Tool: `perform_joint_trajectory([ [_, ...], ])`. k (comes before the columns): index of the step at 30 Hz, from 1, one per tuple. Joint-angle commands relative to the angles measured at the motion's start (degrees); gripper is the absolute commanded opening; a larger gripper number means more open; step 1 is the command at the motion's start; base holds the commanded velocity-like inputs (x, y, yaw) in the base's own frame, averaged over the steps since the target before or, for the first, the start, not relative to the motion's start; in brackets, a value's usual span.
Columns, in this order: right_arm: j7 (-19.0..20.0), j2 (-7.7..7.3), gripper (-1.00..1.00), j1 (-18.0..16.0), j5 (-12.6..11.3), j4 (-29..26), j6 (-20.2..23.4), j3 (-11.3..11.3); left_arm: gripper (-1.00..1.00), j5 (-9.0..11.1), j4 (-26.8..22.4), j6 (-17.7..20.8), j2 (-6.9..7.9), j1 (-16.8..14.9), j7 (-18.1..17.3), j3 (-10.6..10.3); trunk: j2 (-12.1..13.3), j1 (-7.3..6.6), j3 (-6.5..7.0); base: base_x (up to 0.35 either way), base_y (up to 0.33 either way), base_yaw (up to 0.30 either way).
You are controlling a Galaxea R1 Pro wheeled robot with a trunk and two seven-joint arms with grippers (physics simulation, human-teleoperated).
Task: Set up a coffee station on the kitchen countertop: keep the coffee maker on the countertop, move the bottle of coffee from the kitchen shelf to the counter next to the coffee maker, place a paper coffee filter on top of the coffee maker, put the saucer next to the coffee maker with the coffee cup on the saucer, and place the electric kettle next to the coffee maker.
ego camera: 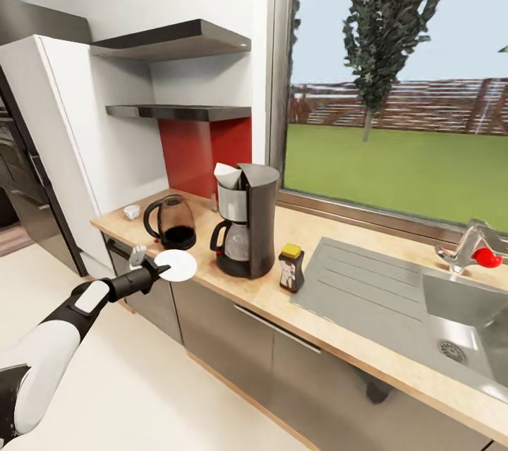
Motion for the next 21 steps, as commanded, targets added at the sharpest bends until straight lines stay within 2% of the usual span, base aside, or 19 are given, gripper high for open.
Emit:
perform_joint_trajectory([
  [1, -0.08, 0.0, 1.0, -0.03, -0.15, -0.11, 0.35, 0.4, -1.0, -0.07, 0.03, 0.25, -0.02, -0.06, 0.03, 0.31, -0.13, 0.04, -0.13, 0.188, 0.0, 0.0],
  [8, -0.09, 0.0, 1.0, -0.03, -0.14, -0.11, 0.35, 0.4, -1.0, -0.18, 0.13, -0.86, 0.01, -0.05, 0.46, 0.34, -0.13, 0.04, -0.13, 0.243, 0.0, 0.0],
  [11, -0.09, -0.08, 1.0, -0.03, -0.07, -0.11, 0.35, 0.38, -1.0, -0.27, 0.34, -1.2, -0.02, 0.09, 0.51, 0.33, -0.13, 0.04, -0.13, 0.027, 0.0, 0.0],
  [13, -0.06, -0.14, 1.0, -0.03, -0.05, -0.11, 0.35, 0.33, -1.0, -0.21, 0.33, -1.28, 0.0, 1.36, 0.59, 0.32, -0.13, 0.04, -0.13, 0.003, 0.0, -0.024],
  [21, 0.0, -0.17, 1.0, -0.03, -0.05, -0.11, 0.35, 0.34, -1.0, -0.18, 0.34, -1.3, 0.0, 3.31, 0.52, 0.32, -0.13, 0.04, -0.13, 0.002, 0.0, -0.109],
])
